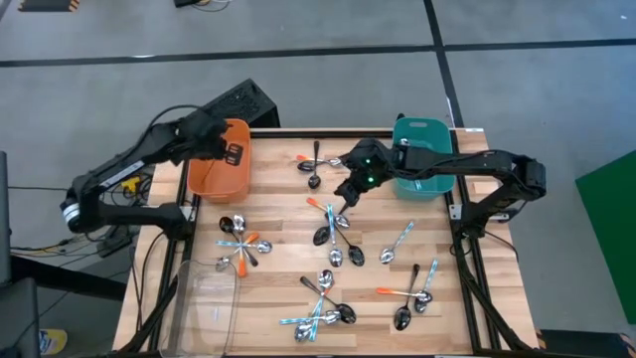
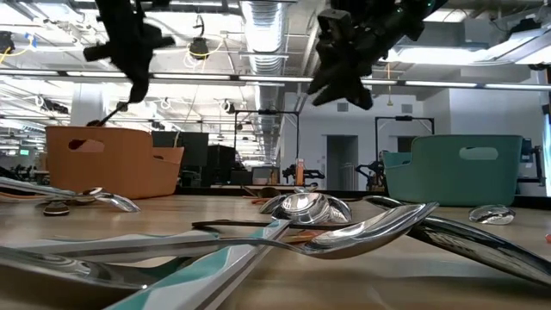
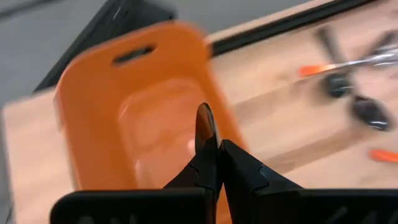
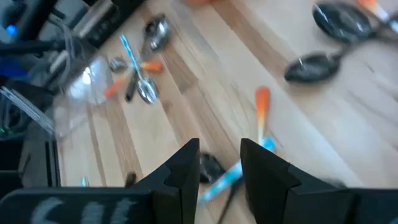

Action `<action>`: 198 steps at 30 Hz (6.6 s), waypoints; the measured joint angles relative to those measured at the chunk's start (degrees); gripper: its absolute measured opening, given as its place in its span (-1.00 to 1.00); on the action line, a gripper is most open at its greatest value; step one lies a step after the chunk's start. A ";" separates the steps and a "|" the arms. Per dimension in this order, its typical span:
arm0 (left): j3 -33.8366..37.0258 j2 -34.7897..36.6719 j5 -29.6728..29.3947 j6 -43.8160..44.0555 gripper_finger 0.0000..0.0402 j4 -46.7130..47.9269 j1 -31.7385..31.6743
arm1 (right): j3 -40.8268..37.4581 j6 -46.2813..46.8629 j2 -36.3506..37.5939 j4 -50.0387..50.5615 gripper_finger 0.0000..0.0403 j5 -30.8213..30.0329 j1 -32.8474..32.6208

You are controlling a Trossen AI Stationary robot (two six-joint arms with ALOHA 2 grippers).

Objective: Sort silverware by color (type)
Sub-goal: Put the black spoon into the orange bin, then put the orange spoon into the transparent bin

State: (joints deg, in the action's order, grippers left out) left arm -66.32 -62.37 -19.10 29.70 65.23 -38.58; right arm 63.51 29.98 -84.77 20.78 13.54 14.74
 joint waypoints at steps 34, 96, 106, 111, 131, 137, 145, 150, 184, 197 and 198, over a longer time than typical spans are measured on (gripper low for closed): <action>11.05 17.90 15.90 -3.55 -0.29 -18.67 0.47 | 0.02 8.81 9.61 10.16 -0.31 -13.94 -2.91; 34.25 10.19 11.29 5.52 -0.30 -68.27 30.42 | 6.69 50.56 -2.24 31.08 -0.59 -19.05 -36.52; 34.25 10.19 10.87 6.45 -0.30 -54.64 35.85 | 6.62 47.25 -12.92 14.53 -0.59 -21.72 -30.66; 34.25 11.13 14.55 3.78 -0.30 -51.63 38.70 | 7.46 41.54 -18.51 5.09 -0.59 -17.32 -27.82; 34.29 12.55 13.96 9.42 -0.30 -39.15 41.96 | 22.58 32.37 -29.95 5.22 -0.59 -18.37 -25.72; 34.29 12.55 13.80 9.58 -0.30 -38.32 41.96 | 24.76 22.12 -29.27 12.98 -0.59 -22.45 -17.19; 34.29 13.55 15.84 10.13 -0.30 -42.75 43.91 | 24.72 3.20 -29.27 10.55 -0.51 -20.91 -7.72; 34.29 15.72 13.13 12.91 -0.30 -43.25 46.13 | 24.50 -2.56 -30.92 12.46 -0.25 -19.47 -4.96; 34.27 18.15 -4.10 17.26 -0.30 -51.86 46.75 | 16.51 -13.98 -30.84 4.34 -0.05 -17.75 -5.02; 34.27 18.15 -6.81 14.29 -0.30 -51.64 46.72 | 11.98 -13.60 -30.84 -0.95 -0.05 -14.47 -4.80; 34.27 18.15 -6.81 14.30 -0.30 -51.62 46.72 | 11.85 -13.56 -30.84 -1.33 -0.05 -14.45 -4.95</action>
State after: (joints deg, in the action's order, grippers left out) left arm -32.05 -44.23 -25.91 44.00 13.60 8.14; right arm 75.35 16.42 -115.61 19.45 -0.91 9.79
